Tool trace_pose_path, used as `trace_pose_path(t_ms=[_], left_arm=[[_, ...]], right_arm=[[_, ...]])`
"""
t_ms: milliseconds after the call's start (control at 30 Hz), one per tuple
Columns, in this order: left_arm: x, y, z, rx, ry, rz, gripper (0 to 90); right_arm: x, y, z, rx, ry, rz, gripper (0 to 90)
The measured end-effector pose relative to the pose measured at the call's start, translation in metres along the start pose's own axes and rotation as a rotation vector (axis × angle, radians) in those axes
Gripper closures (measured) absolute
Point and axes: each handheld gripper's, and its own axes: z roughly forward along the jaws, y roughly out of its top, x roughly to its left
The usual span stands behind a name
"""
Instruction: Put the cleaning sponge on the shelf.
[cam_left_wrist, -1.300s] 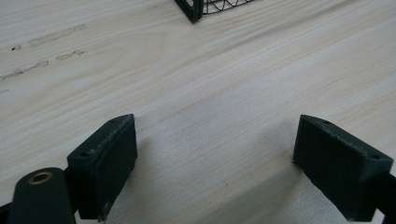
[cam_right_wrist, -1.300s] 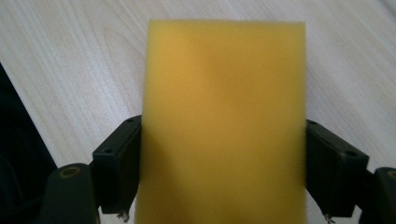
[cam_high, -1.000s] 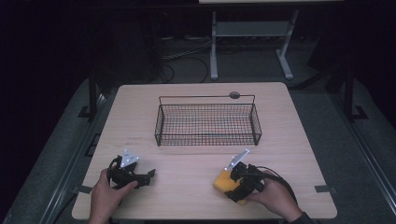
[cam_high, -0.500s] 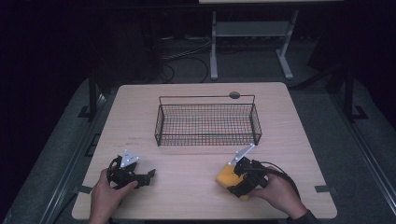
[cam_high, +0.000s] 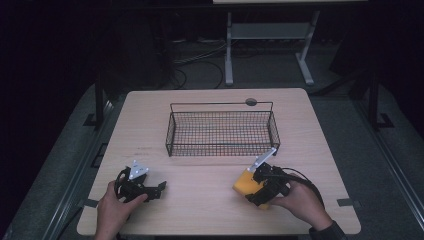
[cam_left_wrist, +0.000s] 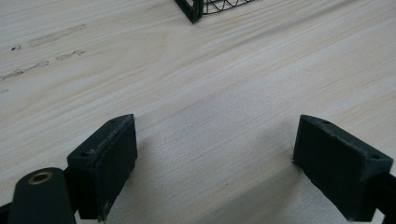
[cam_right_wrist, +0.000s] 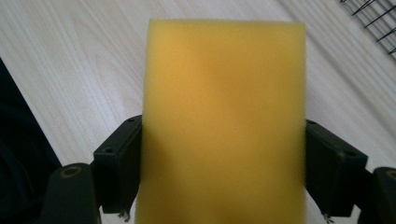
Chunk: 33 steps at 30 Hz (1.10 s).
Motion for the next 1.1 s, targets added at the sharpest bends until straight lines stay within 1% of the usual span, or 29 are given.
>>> trace_pose_path(t_ms=[333,567,667,1000,1100], left_arm=[[0.0,0.0,0.0,0.0,0.0,0.0,12.7],[0.0,0.0,0.0,0.0,0.0,0.0,12.6],[0.0,0.0,0.0,-0.003,0.0,-0.004,12.7],[0.0,0.0,0.0,-0.003,0.0,-0.004,12.7],[0.0,0.0,0.0,-0.003,0.0,-0.003,12.7]], right_arm=[[-0.007,0.009,-0.013,-0.017,-0.003,0.01,23.3],[-0.011,0.012,-0.018,-0.029,-0.006,0.017,23.3],[-0.015,0.014,-0.022,-0.037,-0.007,0.031,23.3],[-0.026,0.019,-0.032,-0.06,-0.021,0.044,23.3],[-0.03,0.021,-0.033,-0.065,-0.023,0.055,23.3]])
